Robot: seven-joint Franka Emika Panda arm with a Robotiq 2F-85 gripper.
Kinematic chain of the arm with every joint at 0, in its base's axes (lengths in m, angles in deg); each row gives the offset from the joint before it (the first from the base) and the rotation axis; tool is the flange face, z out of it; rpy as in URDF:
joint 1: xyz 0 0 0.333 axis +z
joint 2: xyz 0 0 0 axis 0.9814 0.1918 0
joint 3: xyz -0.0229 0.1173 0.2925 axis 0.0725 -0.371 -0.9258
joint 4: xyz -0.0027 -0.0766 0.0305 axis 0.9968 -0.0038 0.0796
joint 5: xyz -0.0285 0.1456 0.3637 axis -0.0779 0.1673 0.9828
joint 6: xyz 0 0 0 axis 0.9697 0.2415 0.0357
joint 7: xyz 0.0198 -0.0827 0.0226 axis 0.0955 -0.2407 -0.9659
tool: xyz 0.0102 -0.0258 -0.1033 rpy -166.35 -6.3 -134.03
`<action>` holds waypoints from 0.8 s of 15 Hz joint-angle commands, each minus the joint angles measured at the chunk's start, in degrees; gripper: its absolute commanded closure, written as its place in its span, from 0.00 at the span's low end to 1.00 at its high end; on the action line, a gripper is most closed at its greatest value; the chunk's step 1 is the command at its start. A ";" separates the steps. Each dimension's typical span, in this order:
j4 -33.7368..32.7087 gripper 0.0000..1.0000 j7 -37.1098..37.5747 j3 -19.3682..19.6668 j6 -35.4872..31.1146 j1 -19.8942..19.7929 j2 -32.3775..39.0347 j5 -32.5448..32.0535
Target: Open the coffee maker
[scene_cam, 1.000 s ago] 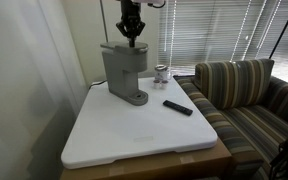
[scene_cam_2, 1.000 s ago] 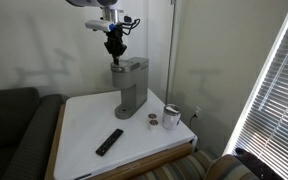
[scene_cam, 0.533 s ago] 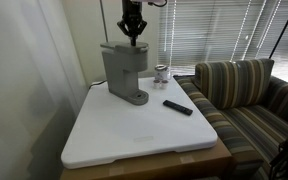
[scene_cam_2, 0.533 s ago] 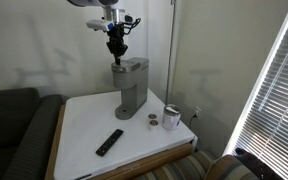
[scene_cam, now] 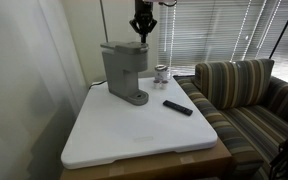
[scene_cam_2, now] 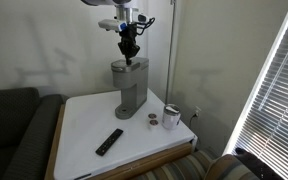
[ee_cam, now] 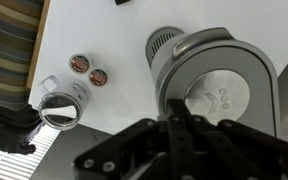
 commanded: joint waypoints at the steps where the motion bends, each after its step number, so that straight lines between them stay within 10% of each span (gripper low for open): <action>1: -0.56 1.00 -2.70 -0.98 1.43 -0.73 -0.47 0.77; 12: -1.09 1.00 -8.87 -3.92 2.14 -0.49 0.17 1.45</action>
